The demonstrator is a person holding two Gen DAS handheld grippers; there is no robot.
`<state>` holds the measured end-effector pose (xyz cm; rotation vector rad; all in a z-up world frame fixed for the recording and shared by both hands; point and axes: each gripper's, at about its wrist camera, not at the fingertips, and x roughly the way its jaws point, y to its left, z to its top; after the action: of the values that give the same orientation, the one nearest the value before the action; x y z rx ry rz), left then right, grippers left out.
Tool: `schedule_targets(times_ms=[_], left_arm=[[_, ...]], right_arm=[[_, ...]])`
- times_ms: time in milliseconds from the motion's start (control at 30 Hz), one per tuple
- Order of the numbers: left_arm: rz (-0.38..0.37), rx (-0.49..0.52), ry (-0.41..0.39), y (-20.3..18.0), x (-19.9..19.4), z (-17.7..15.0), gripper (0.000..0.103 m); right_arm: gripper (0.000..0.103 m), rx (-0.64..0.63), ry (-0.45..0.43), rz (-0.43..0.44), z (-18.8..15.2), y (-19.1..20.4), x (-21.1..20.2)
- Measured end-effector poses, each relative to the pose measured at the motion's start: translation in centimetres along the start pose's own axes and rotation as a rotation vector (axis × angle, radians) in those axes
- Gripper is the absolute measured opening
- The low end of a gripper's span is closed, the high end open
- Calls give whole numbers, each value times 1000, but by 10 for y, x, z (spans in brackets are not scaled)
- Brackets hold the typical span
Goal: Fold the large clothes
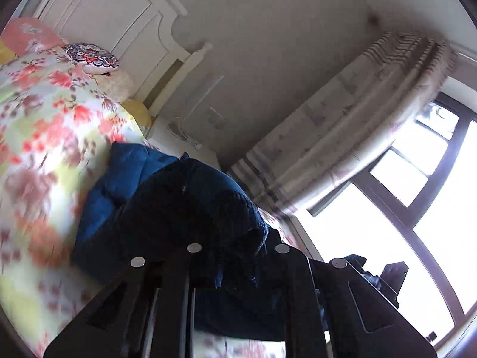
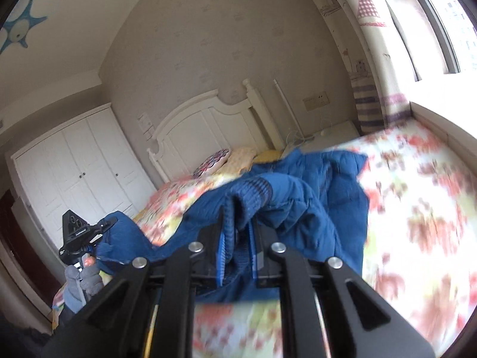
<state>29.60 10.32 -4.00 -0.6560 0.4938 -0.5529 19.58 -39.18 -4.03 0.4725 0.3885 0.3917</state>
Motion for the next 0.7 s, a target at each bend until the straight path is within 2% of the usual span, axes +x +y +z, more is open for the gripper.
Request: schedule_targets(times_ms=[100,200,267,300,333,367,400,433,500,567,633,700], left_arm=[[87,-33,11,7,55,42,13],[163,-111,62,33,121,76,15],[195,-162,107,51,152,84,20],[234,-200,150,67,170,90,21],[252,-220,183,78,177,93,21],[255,-236,212,88,182,98,21],[216,-250,225,100,181,104,21],[182,-250,225,107,177,108,21],[163,-205,225,114,168,117,22],[227,-94,271,115,170,124,22],[277,17,369,116,185,120,22],[306,98,456,116,202,109,22]], right_arm=[[12,34,11,-48,53,-23,57],[13,74,36,-102,88,-50,108],[18,130,95,-116,101,-75,149],[28,160,135,-124,105,-88,169],[51,194,172,-141,103,-100,184],[65,230,196,-175,102,-116,195],[73,253,201,-175,102,-127,200],[73,267,198,-155,100,-136,200],[73,266,182,-131,99,-154,194],[72,192,223,-159,97,-166,195],[72,126,278,-196,93,-175,203],[72,84,330,-186,89,-182,213]])
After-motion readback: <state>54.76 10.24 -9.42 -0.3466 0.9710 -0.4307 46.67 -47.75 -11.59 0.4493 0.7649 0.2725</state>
